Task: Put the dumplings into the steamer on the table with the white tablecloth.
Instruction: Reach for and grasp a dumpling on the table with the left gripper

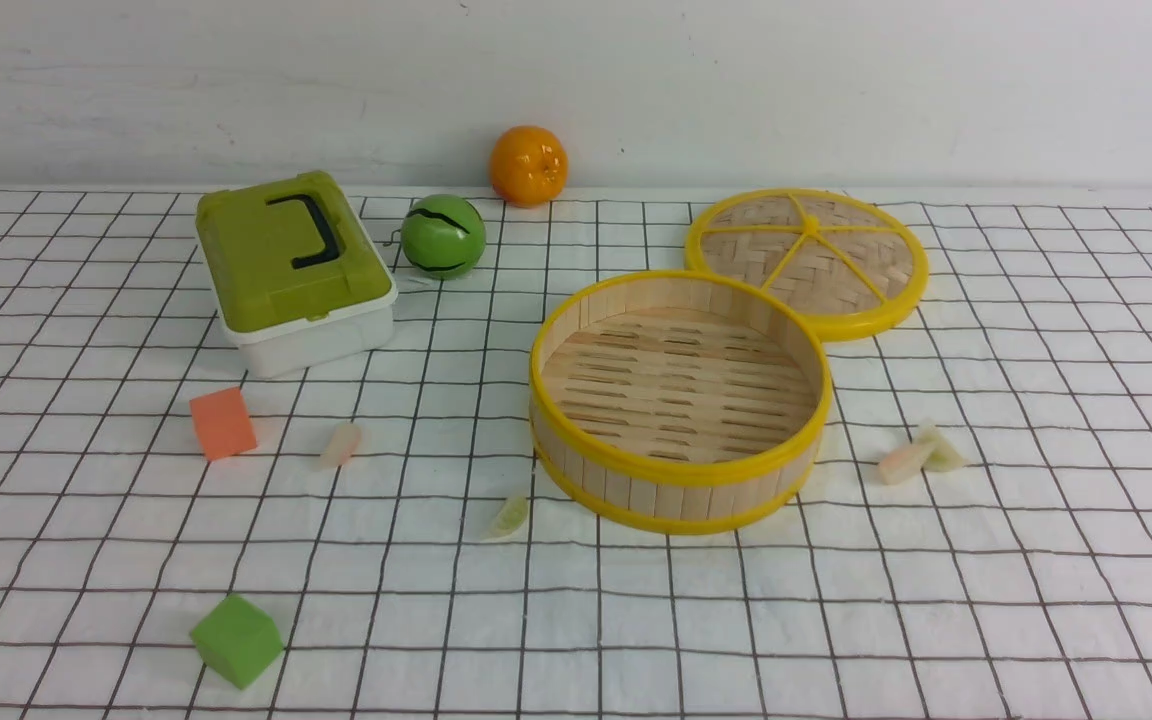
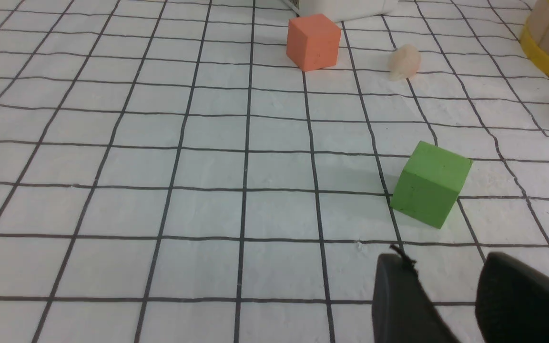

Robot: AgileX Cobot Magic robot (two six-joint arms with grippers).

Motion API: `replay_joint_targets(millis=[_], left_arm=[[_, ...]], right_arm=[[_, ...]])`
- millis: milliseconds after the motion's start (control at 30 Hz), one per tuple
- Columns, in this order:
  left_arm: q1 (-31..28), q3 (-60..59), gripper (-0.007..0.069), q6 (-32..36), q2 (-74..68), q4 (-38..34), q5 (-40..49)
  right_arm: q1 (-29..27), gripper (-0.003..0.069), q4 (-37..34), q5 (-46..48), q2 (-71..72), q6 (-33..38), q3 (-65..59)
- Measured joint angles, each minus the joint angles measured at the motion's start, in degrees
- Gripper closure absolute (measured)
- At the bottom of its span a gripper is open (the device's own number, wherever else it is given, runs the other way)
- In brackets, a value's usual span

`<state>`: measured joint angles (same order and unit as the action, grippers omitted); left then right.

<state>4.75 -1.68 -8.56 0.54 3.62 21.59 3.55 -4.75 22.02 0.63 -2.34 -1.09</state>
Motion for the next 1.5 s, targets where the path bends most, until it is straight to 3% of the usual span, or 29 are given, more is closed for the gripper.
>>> replay_joint_targets(millis=[1067,1267,1500], left_arm=[[0.0,0.0,0.0386,0.1,0.0,0.3,-1.5],[0.0,0.0,0.0386,0.1,0.0,0.3,-10.3],[0.0,0.0,0.0386,0.8,0.0,0.9,-25.8]], right_arm=[[0.0,0.0419,0.9,0.0,0.0,0.0,0.0],[0.0,0.0419,1.5,-1.7,0.0,0.1,-0.2],[0.0,0.0419,1.5,-18.4,0.0,0.1,-0.5]])
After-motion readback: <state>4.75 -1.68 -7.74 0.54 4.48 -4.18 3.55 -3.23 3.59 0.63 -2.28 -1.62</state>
